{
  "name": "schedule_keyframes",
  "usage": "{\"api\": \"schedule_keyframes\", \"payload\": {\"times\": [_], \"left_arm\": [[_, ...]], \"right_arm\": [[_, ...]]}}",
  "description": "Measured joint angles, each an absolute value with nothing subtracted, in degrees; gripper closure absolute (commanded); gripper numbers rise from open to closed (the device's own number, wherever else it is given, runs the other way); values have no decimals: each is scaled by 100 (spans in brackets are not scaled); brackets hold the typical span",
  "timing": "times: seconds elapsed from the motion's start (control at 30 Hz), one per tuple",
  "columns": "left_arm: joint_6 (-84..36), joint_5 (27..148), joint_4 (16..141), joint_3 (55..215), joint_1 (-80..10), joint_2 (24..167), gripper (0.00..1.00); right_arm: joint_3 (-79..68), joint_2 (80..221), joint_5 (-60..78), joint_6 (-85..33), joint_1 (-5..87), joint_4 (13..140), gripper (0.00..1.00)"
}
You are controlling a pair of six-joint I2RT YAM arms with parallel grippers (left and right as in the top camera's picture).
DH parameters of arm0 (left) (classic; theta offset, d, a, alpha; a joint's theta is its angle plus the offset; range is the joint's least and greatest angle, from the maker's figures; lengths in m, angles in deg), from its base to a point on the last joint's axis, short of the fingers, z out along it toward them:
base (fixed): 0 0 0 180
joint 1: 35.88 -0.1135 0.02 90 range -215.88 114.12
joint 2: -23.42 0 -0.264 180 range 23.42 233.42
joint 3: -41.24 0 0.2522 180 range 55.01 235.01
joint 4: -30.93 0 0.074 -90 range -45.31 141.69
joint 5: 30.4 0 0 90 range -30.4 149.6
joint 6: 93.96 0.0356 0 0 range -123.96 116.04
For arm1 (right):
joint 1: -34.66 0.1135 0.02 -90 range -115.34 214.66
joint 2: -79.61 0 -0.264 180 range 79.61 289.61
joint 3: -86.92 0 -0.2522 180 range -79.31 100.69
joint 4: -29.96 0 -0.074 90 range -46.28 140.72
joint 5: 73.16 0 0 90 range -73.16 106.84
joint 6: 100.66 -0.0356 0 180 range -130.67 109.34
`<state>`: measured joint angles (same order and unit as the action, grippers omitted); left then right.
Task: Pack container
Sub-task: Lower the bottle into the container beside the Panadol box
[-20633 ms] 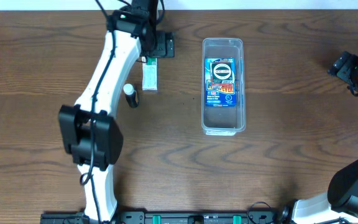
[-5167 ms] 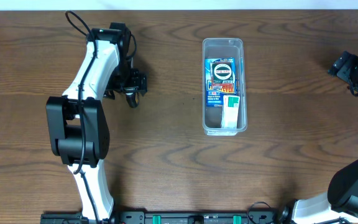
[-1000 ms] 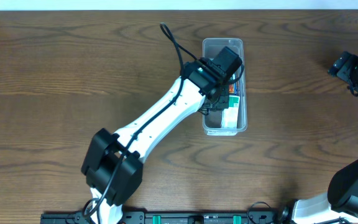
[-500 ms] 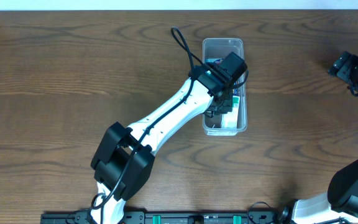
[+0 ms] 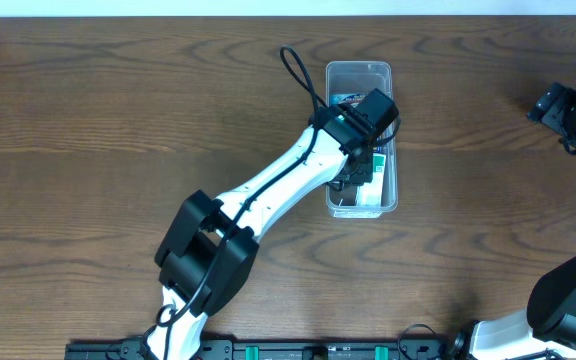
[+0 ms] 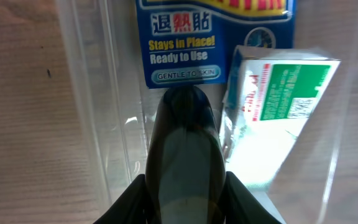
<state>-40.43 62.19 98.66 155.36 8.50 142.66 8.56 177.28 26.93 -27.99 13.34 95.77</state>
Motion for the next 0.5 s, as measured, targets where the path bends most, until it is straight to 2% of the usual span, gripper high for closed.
{"api": "schedule_keyframes", "payload": {"times": [0.5], "left_arm": [[-4063, 6261, 9816, 15536, 854, 14323, 69]], "right_arm": [[856, 17728, 2693, -2799, 1334, 9575, 1]]}}
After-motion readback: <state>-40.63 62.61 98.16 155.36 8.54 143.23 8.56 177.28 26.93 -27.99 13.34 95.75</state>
